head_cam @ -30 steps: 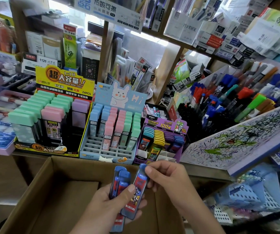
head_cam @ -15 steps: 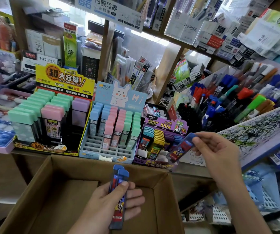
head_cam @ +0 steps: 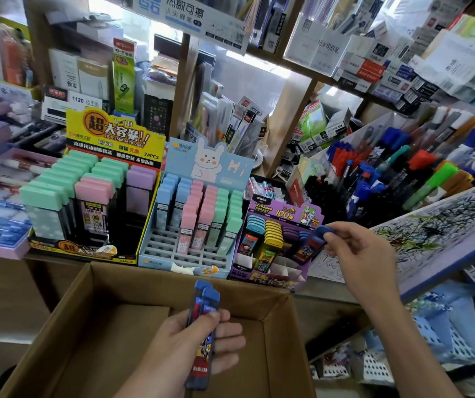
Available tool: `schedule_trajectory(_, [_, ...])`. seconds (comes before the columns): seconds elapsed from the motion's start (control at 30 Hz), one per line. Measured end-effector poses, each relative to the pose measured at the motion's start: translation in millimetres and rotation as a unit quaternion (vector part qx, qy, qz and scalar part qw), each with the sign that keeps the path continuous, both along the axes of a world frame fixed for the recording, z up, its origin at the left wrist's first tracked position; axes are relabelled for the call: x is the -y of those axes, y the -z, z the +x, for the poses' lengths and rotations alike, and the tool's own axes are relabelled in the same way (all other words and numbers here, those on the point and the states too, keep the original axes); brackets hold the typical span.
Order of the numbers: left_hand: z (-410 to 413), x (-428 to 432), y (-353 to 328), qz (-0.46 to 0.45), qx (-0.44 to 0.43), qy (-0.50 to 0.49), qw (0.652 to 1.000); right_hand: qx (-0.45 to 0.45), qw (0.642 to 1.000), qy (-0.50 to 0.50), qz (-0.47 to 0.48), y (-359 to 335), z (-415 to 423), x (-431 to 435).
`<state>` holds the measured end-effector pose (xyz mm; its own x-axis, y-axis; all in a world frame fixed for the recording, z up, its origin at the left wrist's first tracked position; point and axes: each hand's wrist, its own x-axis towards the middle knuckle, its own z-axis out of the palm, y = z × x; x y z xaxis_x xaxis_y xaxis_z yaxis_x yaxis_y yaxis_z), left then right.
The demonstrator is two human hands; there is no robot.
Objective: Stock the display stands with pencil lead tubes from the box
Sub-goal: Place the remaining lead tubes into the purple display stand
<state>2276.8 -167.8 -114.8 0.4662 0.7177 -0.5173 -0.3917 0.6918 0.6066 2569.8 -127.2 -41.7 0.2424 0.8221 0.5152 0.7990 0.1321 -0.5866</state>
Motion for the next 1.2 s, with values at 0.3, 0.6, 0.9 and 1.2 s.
schedule_trajectory(0.3, [-0.3,-1.0,-1.0,-0.012,-0.005,0.013,1.000,0.083,0.996,0.009,-0.006,19.4,2.7,-5.4])
schedule_trajectory(0.6, [-1.0,-0.8,0.4,-0.002,0.000,0.023,1.000,0.192,0.981,0.032,0.009,26.3,-2.8,-6.7])
schedule_trajectory(0.9, [3.1,3.2,4.0,0.038,-0.022,-0.002,0.999,0.017,1.000,0.006,0.017,18.0,-29.6,14.3])
schedule_trajectory(1.2, [1.5,4.4,8.1,0.074,-0.047,0.007,0.996,-0.159,0.950,-0.153,-0.221,35.1,-89.7,38.5])
